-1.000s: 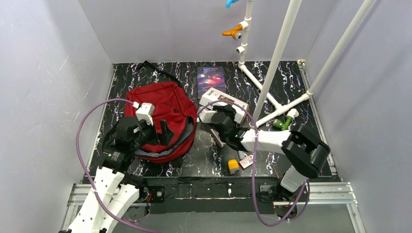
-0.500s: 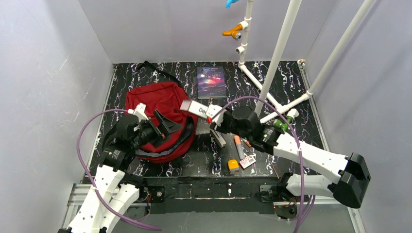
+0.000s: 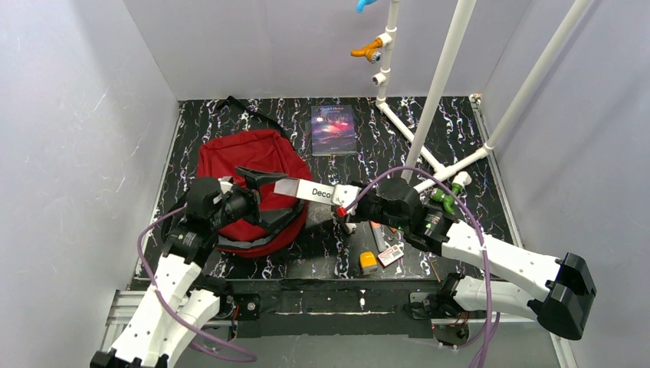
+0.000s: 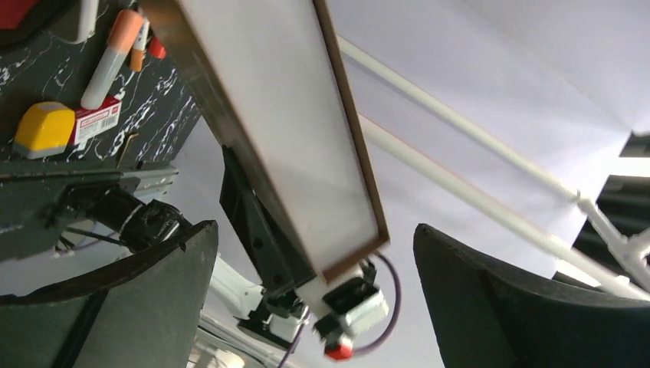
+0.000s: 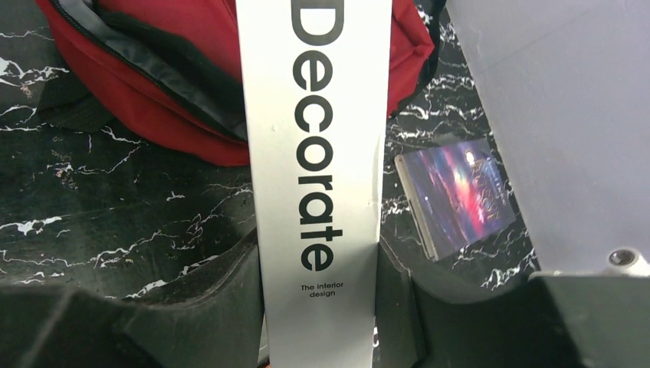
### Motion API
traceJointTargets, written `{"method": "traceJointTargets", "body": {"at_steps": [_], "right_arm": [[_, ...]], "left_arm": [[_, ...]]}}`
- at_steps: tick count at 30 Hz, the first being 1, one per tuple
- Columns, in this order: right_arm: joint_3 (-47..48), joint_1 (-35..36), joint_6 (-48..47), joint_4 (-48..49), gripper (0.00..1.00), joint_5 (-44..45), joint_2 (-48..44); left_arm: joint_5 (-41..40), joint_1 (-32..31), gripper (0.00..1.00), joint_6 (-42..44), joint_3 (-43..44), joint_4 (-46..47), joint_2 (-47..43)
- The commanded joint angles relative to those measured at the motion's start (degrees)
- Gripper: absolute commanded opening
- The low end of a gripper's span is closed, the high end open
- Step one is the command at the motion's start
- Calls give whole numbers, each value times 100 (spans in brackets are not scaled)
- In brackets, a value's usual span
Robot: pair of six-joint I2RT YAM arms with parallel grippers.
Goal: Pack the student bag
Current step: Pick up the book from the center of the board.
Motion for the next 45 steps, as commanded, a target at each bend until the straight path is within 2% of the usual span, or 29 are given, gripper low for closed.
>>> {"method": "traceJointTargets", "body": {"at_steps": [1, 5, 9, 14, 17, 20, 21, 23, 25, 26, 28, 29, 32, 34, 36, 38, 41, 45], "right_arm": [[161, 183, -590, 542, 9, -189, -99], [125, 367, -950, 513, 9, -127, -207], [109, 620, -1279, 551, 9, 125, -151], [115, 1014, -1748, 866, 23, 992, 114], [113, 1203, -1995, 928, 28, 1425, 294], [43, 1347, -1999, 932, 38, 1706, 340], [-1, 1387, -1955, 927, 45, 1773, 313], [-105, 1441, -1778, 933, 59, 1830, 244], [-163, 1463, -1516, 946, 67, 1824, 193], [-170, 1463, -1398, 952, 74, 1866, 201], [-88, 1472, -1225, 802, 94, 2025, 254], [-39, 1472, -1183, 668, 98, 2079, 262], [23, 1472, -744, 378, 98, 2182, 160], [146, 1472, -108, 135, 98, 2181, 77], [336, 1472, 700, -162, 98, 2126, 37], [448, 1472, 1413, -536, 98, 2104, -5], [535, 1472, 1930, -1156, 98, 2044, -40], [686, 1424, 3058, -1758, 98, 2485, 16]], "left_arm": [[328, -21, 98, -400, 462, -138, 557], [63, -61, 98, -393, 549, -187, 618], [-245, -177, 98, -298, 483, -666, 647], [-200, -286, 95, -181, 301, -825, 787], [-577, -298, 83, 106, 278, -988, 604], [-847, -299, 60, 415, 137, -912, 304], [-926, -294, 52, 549, 102, -863, 210], [-1079, -301, 46, 785, 53, -756, 24], [-1282, -295, 37, 1084, 83, -737, -70], [-1367, -296, 31, 1242, 95, -735, -96], [-1514, -298, 24, 1500, 122, -736, -111], [-1587, -295, 21, 1601, 125, -736, -122], [-1770, -289, 16, 1920, 136, -609, -153], [-1876, -286, 15, 2421, 258, -497, -200], [-2035, -285, 14, 3482, 738, -717, -193], [-2126, -282, 14, 4603, 1312, -1173, -84], [-2065, -285, 13, 6350, 2205, -2125, 178], [-1459, -287, 13, 7802, 2808, -3008, 326]]}}
